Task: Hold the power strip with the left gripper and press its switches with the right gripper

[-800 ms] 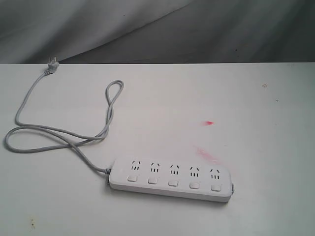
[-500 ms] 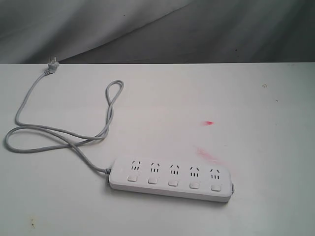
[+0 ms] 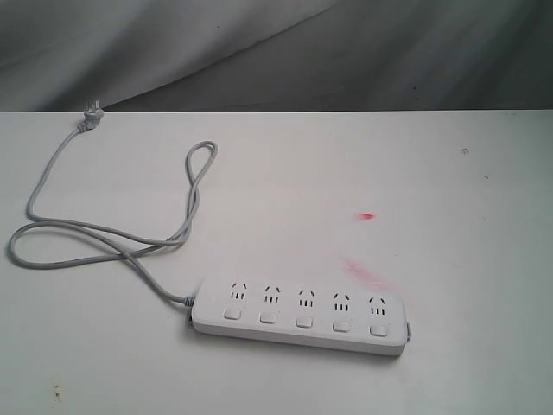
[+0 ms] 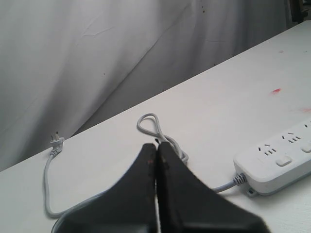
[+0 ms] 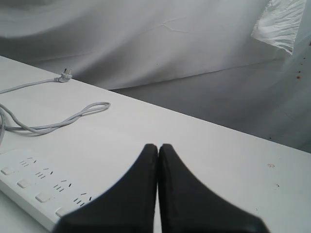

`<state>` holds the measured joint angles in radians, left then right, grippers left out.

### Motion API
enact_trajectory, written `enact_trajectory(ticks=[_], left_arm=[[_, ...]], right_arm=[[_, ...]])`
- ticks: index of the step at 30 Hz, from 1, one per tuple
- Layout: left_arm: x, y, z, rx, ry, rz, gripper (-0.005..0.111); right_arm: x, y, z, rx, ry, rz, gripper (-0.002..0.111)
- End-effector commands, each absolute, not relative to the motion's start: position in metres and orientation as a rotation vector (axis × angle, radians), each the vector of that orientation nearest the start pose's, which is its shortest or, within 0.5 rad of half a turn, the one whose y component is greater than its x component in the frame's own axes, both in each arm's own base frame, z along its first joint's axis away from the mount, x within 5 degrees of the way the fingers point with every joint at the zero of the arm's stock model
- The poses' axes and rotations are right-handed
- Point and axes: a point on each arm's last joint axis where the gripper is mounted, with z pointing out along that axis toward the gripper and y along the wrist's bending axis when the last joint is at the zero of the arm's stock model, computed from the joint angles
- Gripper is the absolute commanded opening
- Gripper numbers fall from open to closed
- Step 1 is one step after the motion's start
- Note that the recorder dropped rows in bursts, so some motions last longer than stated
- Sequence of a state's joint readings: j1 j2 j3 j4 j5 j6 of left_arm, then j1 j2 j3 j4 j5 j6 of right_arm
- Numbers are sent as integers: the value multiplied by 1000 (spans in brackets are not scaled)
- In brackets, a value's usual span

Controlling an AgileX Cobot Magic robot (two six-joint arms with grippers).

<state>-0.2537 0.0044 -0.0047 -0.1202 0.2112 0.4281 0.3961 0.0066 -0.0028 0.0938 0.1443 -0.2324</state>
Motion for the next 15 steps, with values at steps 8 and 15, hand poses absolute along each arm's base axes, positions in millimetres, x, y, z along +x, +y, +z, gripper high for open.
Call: enact_trajectory(ticks=[8, 15], left_arm=[[53, -16, 194, 486, 1621, 13, 0], [55, -13, 197, 603, 1550, 190, 0]], right_arm=[[52, 23, 201, -430, 1564, 207, 0], [52, 23, 201, -430, 1564, 207, 0]])
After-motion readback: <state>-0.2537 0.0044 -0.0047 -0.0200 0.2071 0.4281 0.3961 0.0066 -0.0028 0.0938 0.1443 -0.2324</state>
